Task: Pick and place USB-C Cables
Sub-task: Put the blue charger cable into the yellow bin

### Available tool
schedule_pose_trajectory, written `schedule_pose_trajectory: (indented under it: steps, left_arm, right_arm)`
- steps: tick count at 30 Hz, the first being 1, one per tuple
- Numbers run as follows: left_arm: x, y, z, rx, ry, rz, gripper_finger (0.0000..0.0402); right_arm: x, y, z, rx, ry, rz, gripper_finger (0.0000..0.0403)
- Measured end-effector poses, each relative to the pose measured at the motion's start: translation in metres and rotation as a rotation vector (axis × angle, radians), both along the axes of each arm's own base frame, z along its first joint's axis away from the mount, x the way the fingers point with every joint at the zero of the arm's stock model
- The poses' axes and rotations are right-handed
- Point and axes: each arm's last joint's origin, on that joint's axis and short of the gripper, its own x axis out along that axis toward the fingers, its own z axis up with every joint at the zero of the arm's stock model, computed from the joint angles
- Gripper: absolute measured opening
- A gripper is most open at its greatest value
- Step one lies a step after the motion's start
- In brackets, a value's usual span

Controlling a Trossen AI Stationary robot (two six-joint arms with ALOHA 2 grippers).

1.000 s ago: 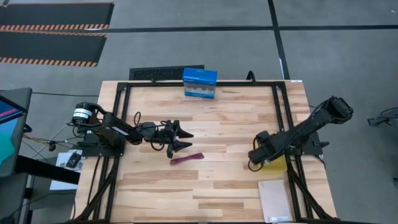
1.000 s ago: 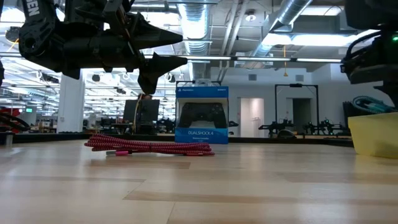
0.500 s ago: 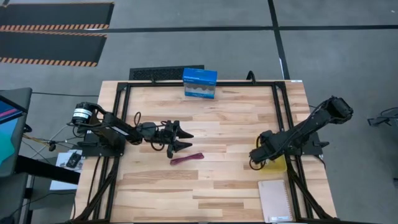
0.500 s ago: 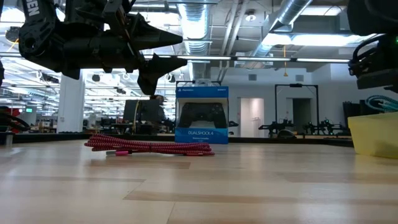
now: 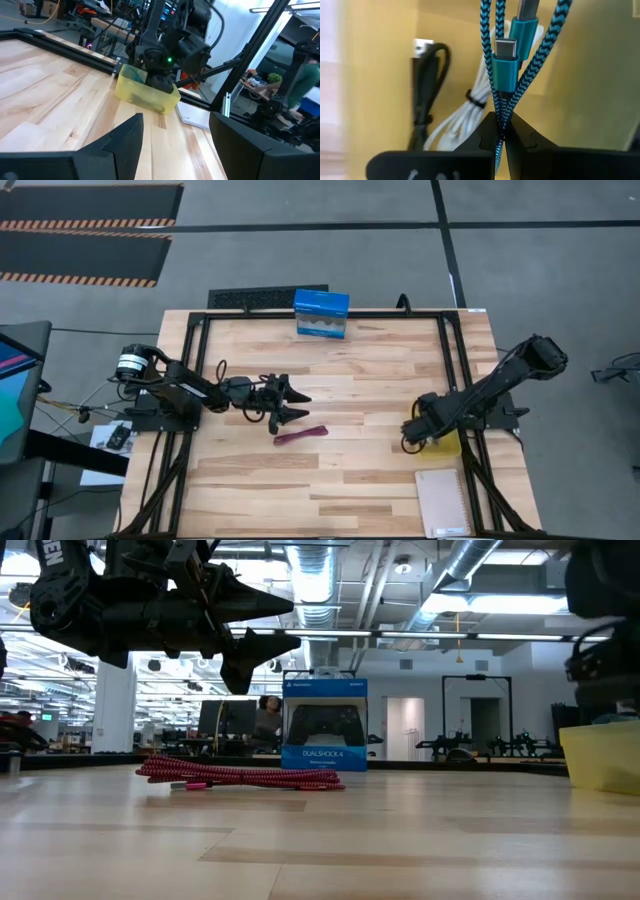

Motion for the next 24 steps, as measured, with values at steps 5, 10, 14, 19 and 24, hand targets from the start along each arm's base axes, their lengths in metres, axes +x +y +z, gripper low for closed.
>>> schedule_pose_trajectory:
  steps: [5,10,14,19,24]
  left_arm:
    - [0.0,0.0,0.0001,-0.001,-0.001,0.002,0.0214]
    - [0.0,0.0003,0.0002,-0.003,-0.001,0.009,0.0214]
    - [0.0,0.0003,0.0002,-0.004,-0.002,0.009,0.0214]
    - [0.0,0.0003,0.0002,-0.004,-0.002,0.009,0.0214]
    - [0.0,0.0002,0.0002,-0.004,-0.001,0.008,0.0214]
  right_arm:
    - [-0.0058,-0.0022,-0.0098,0.001,0.013,-0.026,0.0035]
    - [-0.0069,-0.0027,-0.0111,-0.001,0.018,-0.027,0.0042]
    - [-0.0068,-0.0028,-0.0112,-0.004,0.016,-0.026,0.0044]
    - [-0.0064,-0.0032,-0.0113,-0.02,0.006,-0.017,0.0049]
    - [-0.006,-0.0032,-0.0114,-0.022,0.001,-0.013,0.007]
